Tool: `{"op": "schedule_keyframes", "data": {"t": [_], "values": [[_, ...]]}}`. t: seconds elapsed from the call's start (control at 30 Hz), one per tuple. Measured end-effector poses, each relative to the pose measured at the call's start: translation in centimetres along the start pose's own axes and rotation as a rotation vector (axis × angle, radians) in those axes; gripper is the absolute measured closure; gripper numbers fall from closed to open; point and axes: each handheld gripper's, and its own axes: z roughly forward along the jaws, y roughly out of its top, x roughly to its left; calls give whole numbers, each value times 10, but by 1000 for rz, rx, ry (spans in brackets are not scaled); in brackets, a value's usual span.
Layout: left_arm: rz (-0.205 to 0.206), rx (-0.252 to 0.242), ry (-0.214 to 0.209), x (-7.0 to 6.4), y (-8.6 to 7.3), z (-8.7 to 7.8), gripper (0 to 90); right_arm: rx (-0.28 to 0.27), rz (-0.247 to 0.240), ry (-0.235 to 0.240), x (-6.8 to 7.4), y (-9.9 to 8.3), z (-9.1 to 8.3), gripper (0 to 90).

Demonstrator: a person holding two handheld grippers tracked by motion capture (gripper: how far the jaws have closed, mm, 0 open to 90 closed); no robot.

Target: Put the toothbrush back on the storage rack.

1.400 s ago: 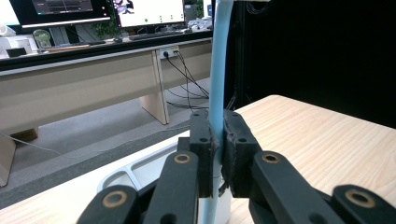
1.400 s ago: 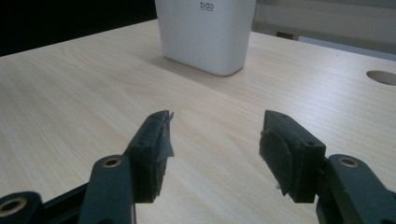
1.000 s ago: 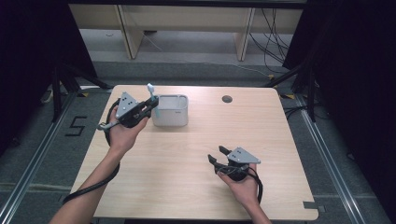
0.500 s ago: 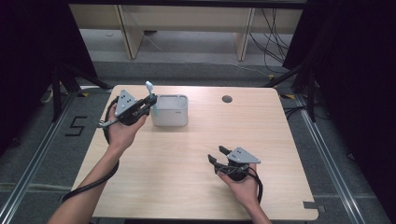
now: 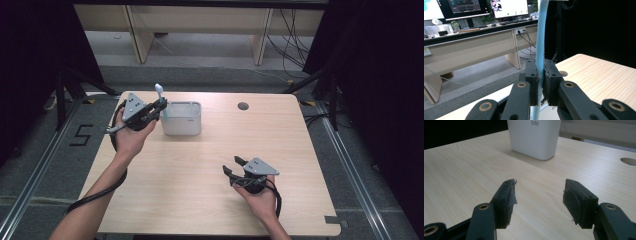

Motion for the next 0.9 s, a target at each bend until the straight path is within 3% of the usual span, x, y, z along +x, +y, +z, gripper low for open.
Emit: {"op": "schedule_keyframes", "data": {"t": [0.13, 0.27, 0.33, 0.43, 0.47, 0.53, 0.57, 0.63, 0.9], "values": [[4, 2, 13, 1, 0, 1, 830, -7, -32, -4, -3, 0, 0, 433], [4, 0, 13, 2, 1, 3, 830, -9, -33, -5, -3, 0, 0, 433], [7, -2, 15, 3, 2, 4, 830, 16, 0, 7, -1, 0, -1, 433], [7, -4, 20, 4, 4, 5, 830, -16, -35, -4, -3, 0, 1, 433], [6, -6, 22, 5, 5, 6, 830, 12, -21, 14, -2, 1, 0, 433], [10, -5, 26, 6, 6, 7, 830, -5, -30, 1, -2, 0, 1, 433], [11, -6, 18, 7, 7, 8, 830, 12, -23, 13, -2, 1, 0, 433], [10, -3, 22, 8, 7, 9, 830, -17, -37, -6, -3, 0, 1, 433], [6, -7, 47, 13, 6, 13, 830, 0, -39, -3, -4, 1, -2, 433]]}}
